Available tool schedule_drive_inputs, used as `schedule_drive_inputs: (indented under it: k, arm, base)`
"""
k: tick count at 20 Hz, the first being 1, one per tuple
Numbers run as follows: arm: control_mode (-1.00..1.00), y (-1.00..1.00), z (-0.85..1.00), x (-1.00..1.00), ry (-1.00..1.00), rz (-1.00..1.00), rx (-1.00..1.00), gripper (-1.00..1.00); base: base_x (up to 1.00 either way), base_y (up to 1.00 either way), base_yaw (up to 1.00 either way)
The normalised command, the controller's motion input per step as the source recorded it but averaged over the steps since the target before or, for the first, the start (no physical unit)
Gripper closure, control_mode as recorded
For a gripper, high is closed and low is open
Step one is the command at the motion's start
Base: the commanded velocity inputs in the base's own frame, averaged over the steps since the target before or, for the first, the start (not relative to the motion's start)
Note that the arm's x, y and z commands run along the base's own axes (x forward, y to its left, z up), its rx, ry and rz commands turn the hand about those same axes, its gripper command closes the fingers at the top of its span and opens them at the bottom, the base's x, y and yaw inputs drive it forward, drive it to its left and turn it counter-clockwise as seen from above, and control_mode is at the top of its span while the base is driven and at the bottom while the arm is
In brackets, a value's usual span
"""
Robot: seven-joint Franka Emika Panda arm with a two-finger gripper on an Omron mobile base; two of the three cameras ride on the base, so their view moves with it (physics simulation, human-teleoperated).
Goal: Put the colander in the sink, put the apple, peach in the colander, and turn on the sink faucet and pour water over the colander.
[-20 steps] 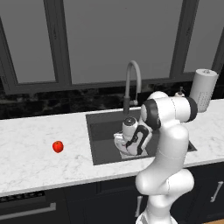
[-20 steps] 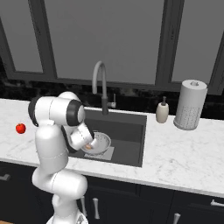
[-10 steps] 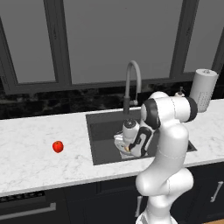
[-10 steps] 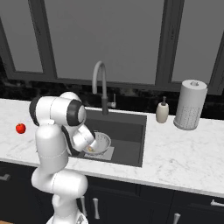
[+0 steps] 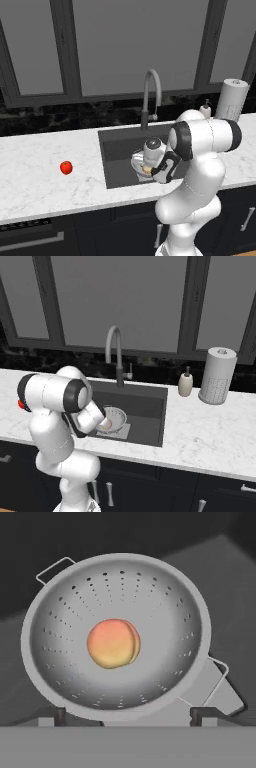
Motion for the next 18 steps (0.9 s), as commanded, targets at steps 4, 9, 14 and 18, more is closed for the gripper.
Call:
schedule_drive_inputs:
  k: [4,9,14,18]
  arm:
    - [-1.0,0.0,0.82,-0.31,0.0,0.01,0.0,-1.0]
    - [-1.0,0.0,0.97,-0.2,0.0,0.01,0.0,-1.0]
    - [-1.0,0.0,1.0,-0.03,0.0,0.0,0.01,-1.0]
    - [-1.0,0.0,0.98,-0.27,0.01,0.0,0.0,-1.0]
  base:
    - [0.0,0.0,0.0]
    - [0.0,0.0,0.0]
    - [0.0,0.0,0.0]
    - [0.0,0.0,0.0]
